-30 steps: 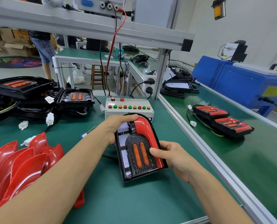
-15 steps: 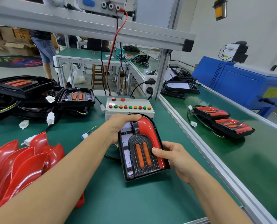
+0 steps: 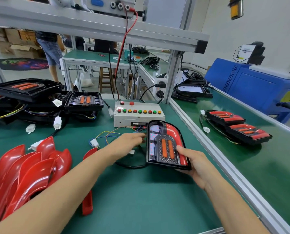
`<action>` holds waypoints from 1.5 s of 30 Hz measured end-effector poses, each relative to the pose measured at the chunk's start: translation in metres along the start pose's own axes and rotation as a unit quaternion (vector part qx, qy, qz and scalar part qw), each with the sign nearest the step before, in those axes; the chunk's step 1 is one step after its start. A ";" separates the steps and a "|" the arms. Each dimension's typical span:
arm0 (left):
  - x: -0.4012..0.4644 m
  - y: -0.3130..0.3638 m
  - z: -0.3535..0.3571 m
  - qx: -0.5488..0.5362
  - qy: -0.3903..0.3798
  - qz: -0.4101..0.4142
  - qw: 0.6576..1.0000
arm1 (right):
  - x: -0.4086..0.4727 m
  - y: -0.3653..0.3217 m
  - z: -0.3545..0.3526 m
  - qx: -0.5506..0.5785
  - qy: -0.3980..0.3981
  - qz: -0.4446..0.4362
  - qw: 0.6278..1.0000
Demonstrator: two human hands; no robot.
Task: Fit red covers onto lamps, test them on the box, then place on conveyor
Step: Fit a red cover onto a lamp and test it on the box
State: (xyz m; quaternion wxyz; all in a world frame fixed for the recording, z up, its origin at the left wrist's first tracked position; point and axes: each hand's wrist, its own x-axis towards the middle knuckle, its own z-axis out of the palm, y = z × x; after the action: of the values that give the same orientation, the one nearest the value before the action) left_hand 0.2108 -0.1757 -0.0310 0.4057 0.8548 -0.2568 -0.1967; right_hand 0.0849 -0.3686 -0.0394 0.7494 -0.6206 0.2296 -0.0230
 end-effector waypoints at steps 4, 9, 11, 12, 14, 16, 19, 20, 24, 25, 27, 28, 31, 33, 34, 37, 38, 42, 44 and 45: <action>-0.022 -0.017 0.001 0.277 -0.044 0.077 0.957 | 0.003 0.004 -0.001 0.027 0.045 0.015 0.999; -0.019 -0.031 -0.005 0.402 0.006 0.097 0.911 | 0.005 0.005 0.000 0.019 0.062 0.015 0.998; -0.018 -0.041 -0.011 0.466 0.027 0.099 0.879 | 0.005 0.006 0.002 -0.004 0.051 0.014 0.999; -0.019 -0.045 -0.014 0.481 0.041 0.089 0.872 | 0.004 0.006 0.003 -0.018 0.043 0.014 0.999; -0.019 -0.050 -0.017 0.495 0.058 0.072 0.864 | 0.002 0.006 0.008 -0.052 0.031 0.011 0.998; -0.018 -0.052 -0.018 0.494 0.058 0.066 0.865 | 0.002 0.006 0.014 -0.102 0.041 -0.008 0.994; -0.019 -0.050 -0.016 0.472 0.035 0.056 0.879 | 0.004 0.003 0.021 -0.232 0.082 -0.062 0.967; -0.020 -0.049 -0.016 0.465 0.029 0.054 0.883 | 0.005 0.001 0.023 -0.274 0.087 -0.078 0.954; -0.030 -0.043 -0.019 0.447 0.016 0.048 0.893 | 0.007 0.002 0.024 -0.345 0.095 -0.097 0.929; -0.033 -0.041 -0.020 0.446 0.013 0.043 0.894 | 0.007 0.005 0.024 -0.356 0.099 -0.095 0.924; -0.040 -0.037 -0.024 0.443 0.012 0.030 0.896 | 0.006 0.008 0.024 -0.373 0.111 -0.102 0.916; -0.043 -0.034 -0.027 0.443 0.017 0.026 0.896 | 0.006 0.010 0.025 -0.382 0.117 -0.107 0.911; -0.050 -0.029 -0.036 0.433 0.038 0.008 0.900 | 0.005 0.011 0.026 -0.423 0.117 -0.120 0.891; -0.054 -0.026 -0.041 0.423 0.047 -0.005 0.905 | 0.005 0.008 0.028 -0.457 0.115 -0.130 0.872; -0.057 -0.025 -0.044 0.419 0.048 -0.012 0.907 | 0.005 0.007 0.030 -0.472 0.113 -0.139 0.863; -0.067 -0.023 -0.056 0.416 0.060 -0.035 0.907 | 0.007 0.000 0.033 -0.507 0.113 -0.159 0.840; -0.071 -0.024 -0.064 0.410 0.070 -0.047 0.908 | 0.007 -0.002 0.033 -0.515 0.110 -0.162 0.834; -0.099 -0.026 -0.107 0.375 0.131 -0.112 0.911 | 0.005 -0.004 0.035 -0.547 0.112 -0.181 0.809; -0.117 -0.032 -0.128 0.377 0.166 -0.141 0.900 | 0.004 -0.004 0.040 -0.556 0.117 -0.214 0.794; -0.125 -0.035 -0.138 0.379 0.183 -0.155 0.894 | 0.003 -0.005 0.044 -0.564 0.113 -0.227 0.786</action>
State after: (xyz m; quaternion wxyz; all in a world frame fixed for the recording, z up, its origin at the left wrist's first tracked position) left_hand 0.1964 0.0000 0.0386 0.0547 0.9937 -0.0969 0.0149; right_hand 0.1053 -0.3307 -0.0303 0.2084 -0.9598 0.1373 -0.1288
